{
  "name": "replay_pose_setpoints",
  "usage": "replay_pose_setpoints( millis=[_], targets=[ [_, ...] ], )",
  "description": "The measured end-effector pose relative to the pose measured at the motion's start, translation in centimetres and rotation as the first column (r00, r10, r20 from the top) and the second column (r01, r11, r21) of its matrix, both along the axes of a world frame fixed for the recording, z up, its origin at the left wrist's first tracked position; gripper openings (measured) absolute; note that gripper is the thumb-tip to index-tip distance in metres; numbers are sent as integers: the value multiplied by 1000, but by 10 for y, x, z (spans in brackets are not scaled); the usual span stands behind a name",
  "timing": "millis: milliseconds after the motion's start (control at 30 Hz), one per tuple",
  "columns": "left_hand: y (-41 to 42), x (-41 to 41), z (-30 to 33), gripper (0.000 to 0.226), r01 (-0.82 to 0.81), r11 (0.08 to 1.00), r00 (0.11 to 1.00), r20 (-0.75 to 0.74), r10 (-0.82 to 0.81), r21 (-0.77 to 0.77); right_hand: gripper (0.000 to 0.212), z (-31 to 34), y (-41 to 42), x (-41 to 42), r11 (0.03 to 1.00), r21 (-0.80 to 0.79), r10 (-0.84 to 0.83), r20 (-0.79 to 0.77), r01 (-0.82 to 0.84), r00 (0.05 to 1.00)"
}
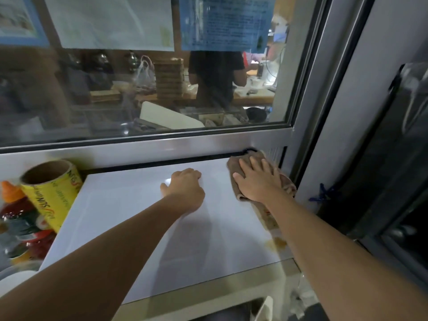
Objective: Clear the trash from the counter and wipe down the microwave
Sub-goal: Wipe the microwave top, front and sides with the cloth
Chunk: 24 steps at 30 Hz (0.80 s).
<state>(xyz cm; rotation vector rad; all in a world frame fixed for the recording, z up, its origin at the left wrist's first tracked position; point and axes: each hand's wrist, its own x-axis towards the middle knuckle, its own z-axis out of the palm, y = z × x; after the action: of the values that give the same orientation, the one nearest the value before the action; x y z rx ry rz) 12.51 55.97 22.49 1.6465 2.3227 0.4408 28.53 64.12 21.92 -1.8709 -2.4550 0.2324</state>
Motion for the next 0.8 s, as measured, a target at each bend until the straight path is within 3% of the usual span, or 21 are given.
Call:
replay_pose_setpoints(
  millis=[200, 433, 533, 700, 800],
  targets=[
    [-31, 11, -1, 49, 0, 1000, 1000, -24, 0, 6, 57, -2, -53, -17, 985, -6, 175, -8, -175, 985],
    [-61, 28, 0, 52, 96, 995, 995, 10, -96, 24, 59, 0, -56, 47, 994, -72, -81, -52, 77, 995],
    [-74, 29, 0, 54, 120, 992, 993, 17, -121, 27, 59, 3, -69, 41, 991, -75, -111, -28, 109, 993],
    [-85, 29, -3, 57, 113, 993, 993, 27, -115, 44, 58, -1, -121, 13, 996, -11, 86, 34, -86, 996],
    [-91, 35, -3, 57, 101, 994, 994, 39, -103, 47, 59, -3, -131, 27, 992, -14, 123, 27, -123, 992]
  ],
)
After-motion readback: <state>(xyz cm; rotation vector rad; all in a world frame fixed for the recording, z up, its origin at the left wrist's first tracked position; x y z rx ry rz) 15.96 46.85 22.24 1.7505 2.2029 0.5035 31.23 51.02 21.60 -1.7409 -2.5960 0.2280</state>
